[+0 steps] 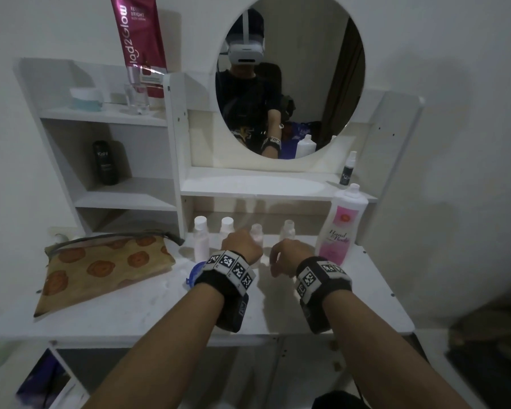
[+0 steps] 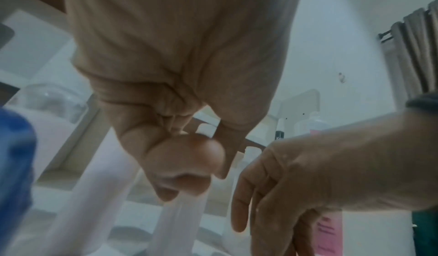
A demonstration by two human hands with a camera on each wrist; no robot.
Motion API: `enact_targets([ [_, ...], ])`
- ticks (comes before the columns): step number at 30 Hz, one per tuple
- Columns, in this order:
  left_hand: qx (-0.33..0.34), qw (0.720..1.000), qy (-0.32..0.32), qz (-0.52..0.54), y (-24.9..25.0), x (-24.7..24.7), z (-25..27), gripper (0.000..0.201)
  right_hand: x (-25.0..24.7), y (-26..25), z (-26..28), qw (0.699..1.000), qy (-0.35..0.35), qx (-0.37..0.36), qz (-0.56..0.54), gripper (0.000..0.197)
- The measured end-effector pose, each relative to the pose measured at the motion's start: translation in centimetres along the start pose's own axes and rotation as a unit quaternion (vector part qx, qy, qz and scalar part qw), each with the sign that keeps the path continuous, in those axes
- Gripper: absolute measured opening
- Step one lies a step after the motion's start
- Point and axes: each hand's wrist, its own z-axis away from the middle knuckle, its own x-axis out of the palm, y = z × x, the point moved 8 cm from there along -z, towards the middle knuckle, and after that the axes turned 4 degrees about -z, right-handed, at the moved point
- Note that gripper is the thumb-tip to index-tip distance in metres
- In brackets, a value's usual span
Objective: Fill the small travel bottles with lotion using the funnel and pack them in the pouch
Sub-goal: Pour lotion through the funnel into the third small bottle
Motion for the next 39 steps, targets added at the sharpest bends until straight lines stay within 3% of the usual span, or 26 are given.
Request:
enact_targets([
  [7, -0.026, 0.992, -0.034, 0.122, -0.4, 1.5, -2.4, 0.033, 2.3, -0.5, -0.4, 1.0, -0.006, -0.021, 0.022, 0.023],
  [13, -0.017, 0.977, -0.055, 0.206, -0.8, 3.3, -4.4, 0.056, -6.6, -1.7, 0.0, 0.988, 0.116, -0.064, -0.079, 0.024],
  [17, -0.035, 0.964, -0.086, 0.251, -0.1, 2.2, -2.1, 0.034, -10.0, -5.0, 0.2, 0.986, 0.11, -0.112, -0.053, 0.032],
  [21, -0.032, 0.969, -0.067, 0.234, 0.5, 2.8, -2.9, 0.051, -8.6, -7.1, -1.0, 0.989, 0.066, -0.126, 0.034, 0.036],
  [30, -0.003, 0.987, -0.03, 0.155, 0.8, 3.9, -3.7, 0.041, -8.2, -7.8, -1.7, 0.985, 0.039, -0.134, 0.099, 0.035],
  [34, 0.019, 0.995, -0.012, 0.098, 0.9, 4.2, -3.6, 0.037, -7.9, -7.8, -2.5, 0.982, 0.062, -0.114, 0.134, 0.028],
  [39, 0.017, 0.988, 0.001, 0.151, 0.5, 4.5, -3.7, 0.04, -7.4, -7.5, -3.2, 0.983, 0.062, -0.102, 0.143, 0.047],
])
